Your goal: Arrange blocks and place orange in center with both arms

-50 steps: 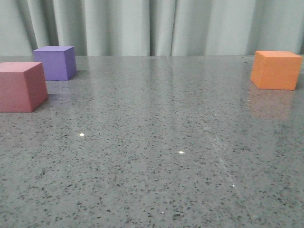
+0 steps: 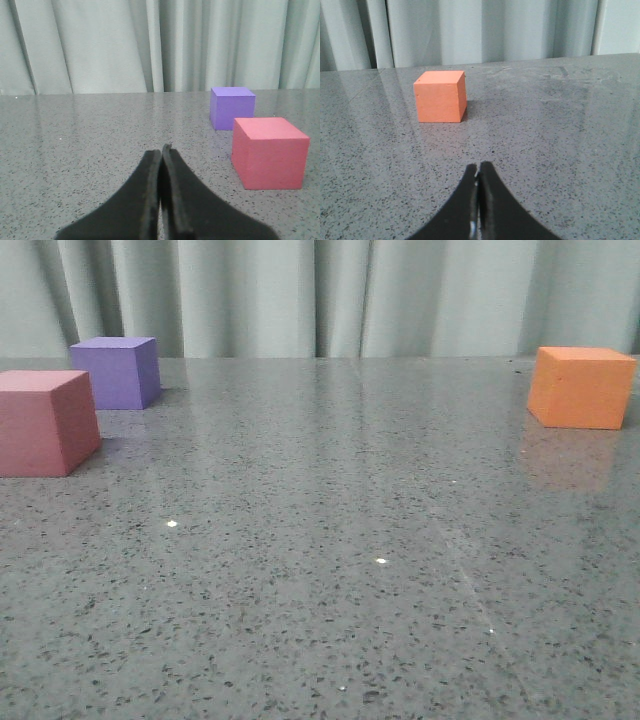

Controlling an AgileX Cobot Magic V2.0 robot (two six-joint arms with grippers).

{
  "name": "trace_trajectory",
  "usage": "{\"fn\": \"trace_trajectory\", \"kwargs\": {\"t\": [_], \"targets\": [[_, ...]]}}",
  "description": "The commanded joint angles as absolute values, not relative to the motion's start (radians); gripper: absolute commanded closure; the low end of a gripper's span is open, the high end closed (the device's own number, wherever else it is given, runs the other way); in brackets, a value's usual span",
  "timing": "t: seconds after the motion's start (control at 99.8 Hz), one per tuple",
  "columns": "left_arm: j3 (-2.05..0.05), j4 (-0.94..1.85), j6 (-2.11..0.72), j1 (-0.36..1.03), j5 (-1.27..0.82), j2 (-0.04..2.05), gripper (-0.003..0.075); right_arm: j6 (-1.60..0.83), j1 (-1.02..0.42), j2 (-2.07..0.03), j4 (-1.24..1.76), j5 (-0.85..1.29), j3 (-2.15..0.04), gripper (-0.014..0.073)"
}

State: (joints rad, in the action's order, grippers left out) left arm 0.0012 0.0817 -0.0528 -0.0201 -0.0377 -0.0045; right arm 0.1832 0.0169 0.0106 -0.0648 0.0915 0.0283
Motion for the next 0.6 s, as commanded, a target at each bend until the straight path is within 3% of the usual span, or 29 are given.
{"fn": "trace_trajectory", "kwargs": {"t": [0.0, 0.591], "targets": [[0.020, 0.090, -0.050, -0.017, 0.046, -0.036, 0.0739, 0.177, 0.023, 0.036, -0.074, 0.015, 0.022, 0.0715], [0.020, 0.090, -0.050, -0.017, 0.108, -0.036, 0.0739, 0.177, 0.023, 0.036, -0.075, -0.018, 0.022, 0.0715]]}}
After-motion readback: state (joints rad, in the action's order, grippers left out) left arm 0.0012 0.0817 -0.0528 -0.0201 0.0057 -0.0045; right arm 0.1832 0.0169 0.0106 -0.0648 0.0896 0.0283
